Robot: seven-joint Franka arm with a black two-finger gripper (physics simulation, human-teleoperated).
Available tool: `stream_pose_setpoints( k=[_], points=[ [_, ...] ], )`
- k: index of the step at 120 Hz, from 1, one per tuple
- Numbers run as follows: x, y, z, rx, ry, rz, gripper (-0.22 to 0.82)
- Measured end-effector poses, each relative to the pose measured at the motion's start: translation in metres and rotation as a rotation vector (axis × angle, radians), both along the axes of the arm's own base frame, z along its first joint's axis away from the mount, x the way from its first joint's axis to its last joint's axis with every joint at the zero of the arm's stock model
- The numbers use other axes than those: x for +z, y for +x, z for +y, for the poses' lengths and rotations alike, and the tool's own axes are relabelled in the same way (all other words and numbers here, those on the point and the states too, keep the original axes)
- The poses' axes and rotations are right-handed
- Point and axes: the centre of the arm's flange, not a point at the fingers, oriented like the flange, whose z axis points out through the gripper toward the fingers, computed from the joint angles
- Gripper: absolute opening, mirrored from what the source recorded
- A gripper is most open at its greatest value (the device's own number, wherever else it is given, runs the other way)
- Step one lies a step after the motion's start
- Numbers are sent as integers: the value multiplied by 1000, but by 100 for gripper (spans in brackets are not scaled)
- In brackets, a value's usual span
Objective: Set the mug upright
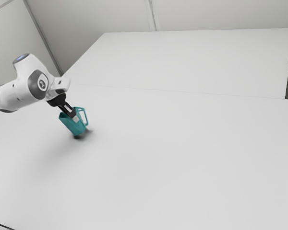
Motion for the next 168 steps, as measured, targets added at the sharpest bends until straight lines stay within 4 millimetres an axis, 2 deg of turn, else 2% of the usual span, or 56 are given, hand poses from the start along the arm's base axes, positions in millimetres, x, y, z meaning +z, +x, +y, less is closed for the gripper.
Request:
stream_pose_setpoints(
  k=[24, 44, 80, 100, 112, 135, 144, 150, 157, 168],
  points=[
    [-9, 4, 2, 41, 94, -54, -18],
    [1, 11, 0, 71, 107, -22, -18],
    [-18, 16, 1, 138, 84, 82, -18],
    [-19, 17, -2, 159, 90, 104, 19],
    [-15, 19, -2, 175, 92, 106, 34],
    [61, 46, -3, 182, 141, 31, 50],
    [99, 50, -14, 176, 155, 7, 53],
    [129, 43, -21, 184, 155, 6, 55],
    [169, 23, -26, 215, 144, 15, 56],
    [234, -13, -56, 249, 142, 34, 58]
  ],
)
